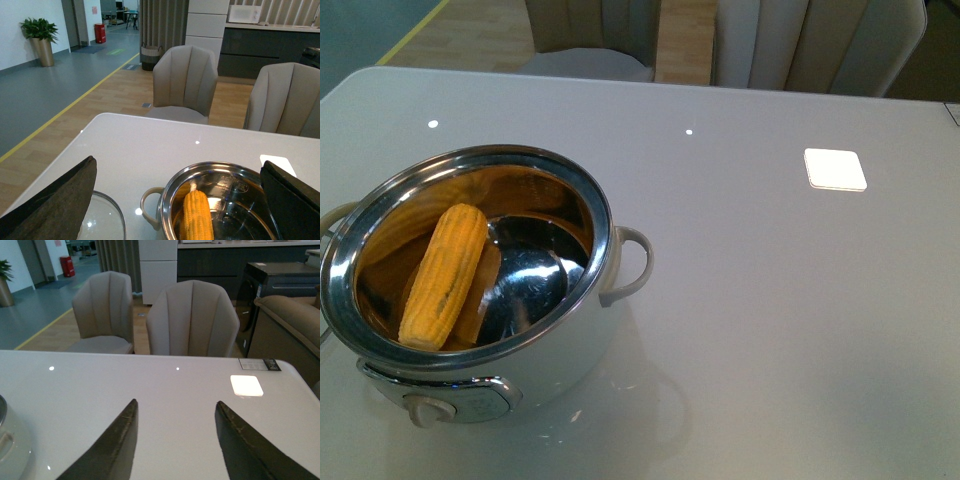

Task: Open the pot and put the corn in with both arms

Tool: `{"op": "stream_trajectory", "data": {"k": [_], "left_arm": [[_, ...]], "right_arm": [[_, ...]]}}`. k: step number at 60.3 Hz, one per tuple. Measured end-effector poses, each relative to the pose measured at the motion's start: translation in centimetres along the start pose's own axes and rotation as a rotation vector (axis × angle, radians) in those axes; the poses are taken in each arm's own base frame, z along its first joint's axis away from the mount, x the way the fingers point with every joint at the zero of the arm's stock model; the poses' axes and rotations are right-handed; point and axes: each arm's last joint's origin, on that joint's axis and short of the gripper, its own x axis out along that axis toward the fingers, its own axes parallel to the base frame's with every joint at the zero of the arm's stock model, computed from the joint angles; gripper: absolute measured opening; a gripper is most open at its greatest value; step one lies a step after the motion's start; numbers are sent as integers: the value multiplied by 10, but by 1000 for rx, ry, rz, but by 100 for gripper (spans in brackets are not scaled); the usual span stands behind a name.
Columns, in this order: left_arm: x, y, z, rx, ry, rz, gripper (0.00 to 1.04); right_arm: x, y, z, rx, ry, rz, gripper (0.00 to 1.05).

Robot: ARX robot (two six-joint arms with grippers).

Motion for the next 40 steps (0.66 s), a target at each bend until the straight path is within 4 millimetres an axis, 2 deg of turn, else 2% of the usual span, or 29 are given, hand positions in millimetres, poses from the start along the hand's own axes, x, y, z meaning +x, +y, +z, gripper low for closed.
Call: {"op": "stream_trajectory", "data": {"k": [4,14,40], "left_arm": [[0,0,0,0,0,0,98],[0,0,0,0,0,0,98],[0,0,0,0,0,0,98]], "right_arm": [[0,0,0,0,0,0,70],[0,0,0,0,0,0,97],[0,0,0,0,0,0,96]]}}
